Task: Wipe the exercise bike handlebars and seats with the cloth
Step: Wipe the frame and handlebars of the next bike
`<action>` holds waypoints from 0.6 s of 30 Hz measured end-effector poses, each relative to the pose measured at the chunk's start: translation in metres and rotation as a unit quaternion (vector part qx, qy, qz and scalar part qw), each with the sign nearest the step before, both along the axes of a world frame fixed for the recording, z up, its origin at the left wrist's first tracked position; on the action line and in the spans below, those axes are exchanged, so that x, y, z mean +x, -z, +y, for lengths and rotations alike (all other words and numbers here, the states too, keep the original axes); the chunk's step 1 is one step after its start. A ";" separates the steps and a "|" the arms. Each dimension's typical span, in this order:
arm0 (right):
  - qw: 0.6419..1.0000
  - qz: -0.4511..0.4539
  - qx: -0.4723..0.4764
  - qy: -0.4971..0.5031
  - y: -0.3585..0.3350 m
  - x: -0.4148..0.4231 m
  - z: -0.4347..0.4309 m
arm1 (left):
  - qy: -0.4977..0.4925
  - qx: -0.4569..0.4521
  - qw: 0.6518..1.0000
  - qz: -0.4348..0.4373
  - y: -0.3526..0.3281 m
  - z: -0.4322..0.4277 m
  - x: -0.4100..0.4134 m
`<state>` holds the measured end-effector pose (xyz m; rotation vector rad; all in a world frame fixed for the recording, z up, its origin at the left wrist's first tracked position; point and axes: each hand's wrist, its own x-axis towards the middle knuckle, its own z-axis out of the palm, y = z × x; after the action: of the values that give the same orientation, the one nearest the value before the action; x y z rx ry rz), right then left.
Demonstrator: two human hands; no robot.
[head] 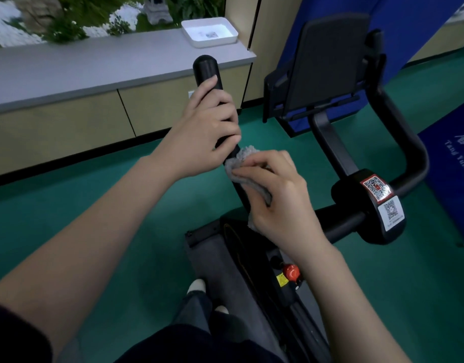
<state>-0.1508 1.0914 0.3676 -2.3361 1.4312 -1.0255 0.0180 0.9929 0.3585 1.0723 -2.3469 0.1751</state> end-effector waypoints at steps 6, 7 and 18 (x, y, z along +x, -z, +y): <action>0.998 0.009 0.016 -0.057 -0.001 -0.025 0.024 | 0.001 0.017 1.000 0.017 -0.004 0.008 -0.005; 0.998 0.012 0.011 -0.061 -0.002 -0.024 0.021 | 0.002 0.021 0.999 0.026 -0.004 0.010 -0.007; 0.997 -0.028 0.040 -0.055 0.000 -0.050 0.049 | -0.006 0.057 0.995 0.087 0.006 0.029 -0.014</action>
<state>-0.2011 1.1408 0.3681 -2.2824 1.2825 -0.9779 0.0035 1.0219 0.3529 1.1099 -2.2159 -0.0464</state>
